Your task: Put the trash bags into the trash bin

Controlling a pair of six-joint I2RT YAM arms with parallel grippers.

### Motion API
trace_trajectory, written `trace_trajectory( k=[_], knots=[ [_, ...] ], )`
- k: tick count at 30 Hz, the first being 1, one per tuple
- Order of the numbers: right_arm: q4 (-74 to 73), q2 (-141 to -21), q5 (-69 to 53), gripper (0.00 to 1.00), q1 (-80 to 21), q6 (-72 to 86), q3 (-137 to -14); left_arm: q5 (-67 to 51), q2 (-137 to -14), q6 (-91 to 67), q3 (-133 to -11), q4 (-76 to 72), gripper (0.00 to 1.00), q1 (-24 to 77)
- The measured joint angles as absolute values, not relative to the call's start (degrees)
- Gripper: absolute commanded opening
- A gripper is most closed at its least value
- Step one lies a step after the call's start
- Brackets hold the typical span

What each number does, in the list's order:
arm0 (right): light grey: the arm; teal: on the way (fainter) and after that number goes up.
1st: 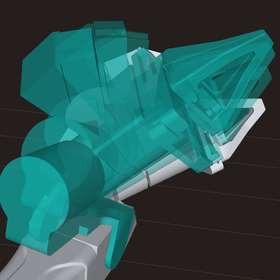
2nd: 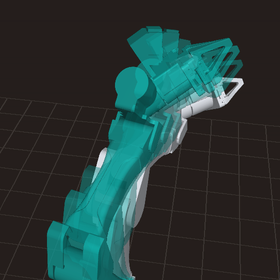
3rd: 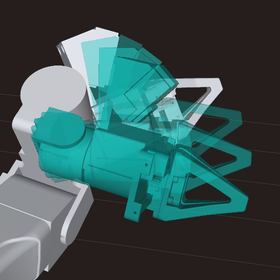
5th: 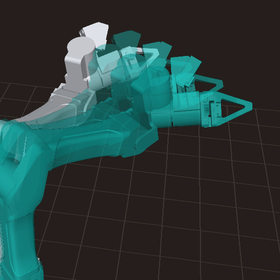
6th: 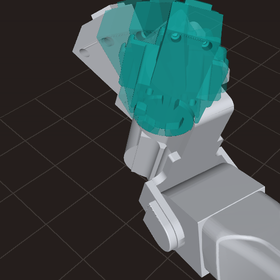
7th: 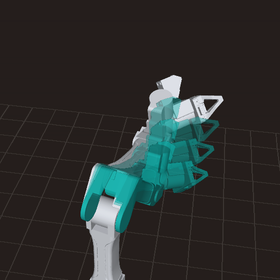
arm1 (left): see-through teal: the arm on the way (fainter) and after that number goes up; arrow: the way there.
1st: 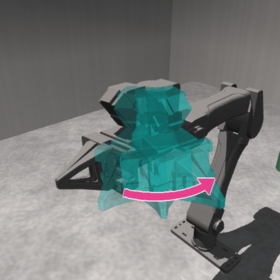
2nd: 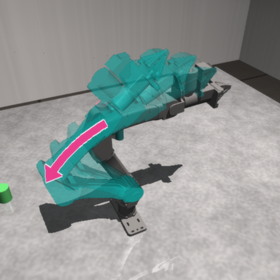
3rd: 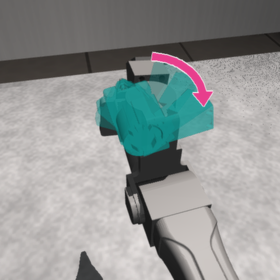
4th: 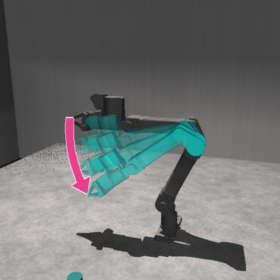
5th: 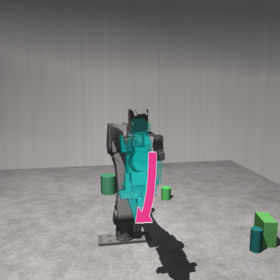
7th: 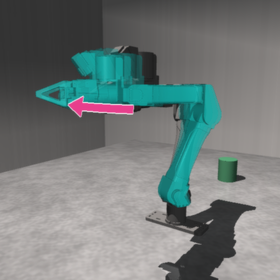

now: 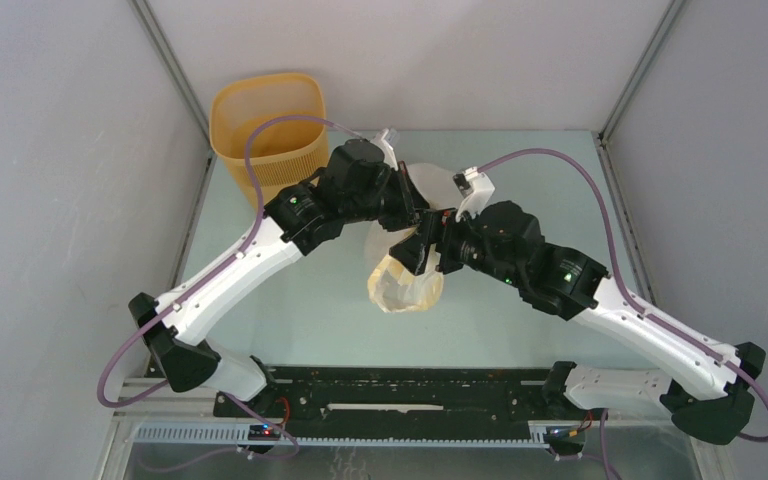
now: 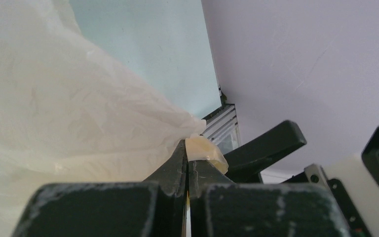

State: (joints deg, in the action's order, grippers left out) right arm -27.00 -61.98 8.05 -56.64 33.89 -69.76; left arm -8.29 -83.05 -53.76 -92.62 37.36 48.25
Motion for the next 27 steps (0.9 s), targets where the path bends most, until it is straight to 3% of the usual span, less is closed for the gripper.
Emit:
trace_trajectory(
  k=[2,7,11,12,13,14,18,21,24,27],
  knots=[
    [-27.8,-63.2,13.2,0.79,-58.3,33.6,-70.3,-8.8,-83.4,-54.7,-92.6,37.0,0.0,48.2],
    [-28.8,-65.0,25.1,0.73,-60.4,33.3,-70.4,-9.8,-83.5,-56.9,-92.6,34.8,0.0,48.1],
    [-28.3,-65.0,29.5,0.33,-61.0,32.8,-70.4,-9.9,-83.5,-57.5,-92.6,33.9,0.0,48.1],
    [-28.3,-65.0,30.2,0.21,-61.0,32.5,-70.4,-9.9,-83.5,-57.5,-92.6,33.8,0.0,48.1],
    [-28.2,-65.0,30.7,0.02,-61.0,32.3,-70.4,-9.9,-83.5,-57.5,-92.6,33.6,0.03,48.1],
    [-28.0,-64.9,31.1,0.0,-61.0,32.1,-70.4,-9.9,-83.5,-57.5,-92.6,33.5,0.1,48.1],
    [-26.5,-63.5,30.7,0.0,-61.1,30.7,-69.5,-10.8,-83.4,-57.0,-92.6,33.0,0.6,47.6],
    [-26.3,-61.8,28.7,0.0,-59.9,30.3,-68.9,-10.9,-82.8,-55.8,-92.5,33.2,0.86,47.0],
    [-26.3,-60.1,25.0,0.0,-57.8,30.3,-68.3,-10.6,-80.6,-54.0,-92.1,33.7,0.98,45.6],
    [-27.0,-56.7,20.1,0.0,-54.0,30.4,-65.6,-9.6,-76.9,-51.3,-91.7,34.9,1.0,44.1]
  ],
)
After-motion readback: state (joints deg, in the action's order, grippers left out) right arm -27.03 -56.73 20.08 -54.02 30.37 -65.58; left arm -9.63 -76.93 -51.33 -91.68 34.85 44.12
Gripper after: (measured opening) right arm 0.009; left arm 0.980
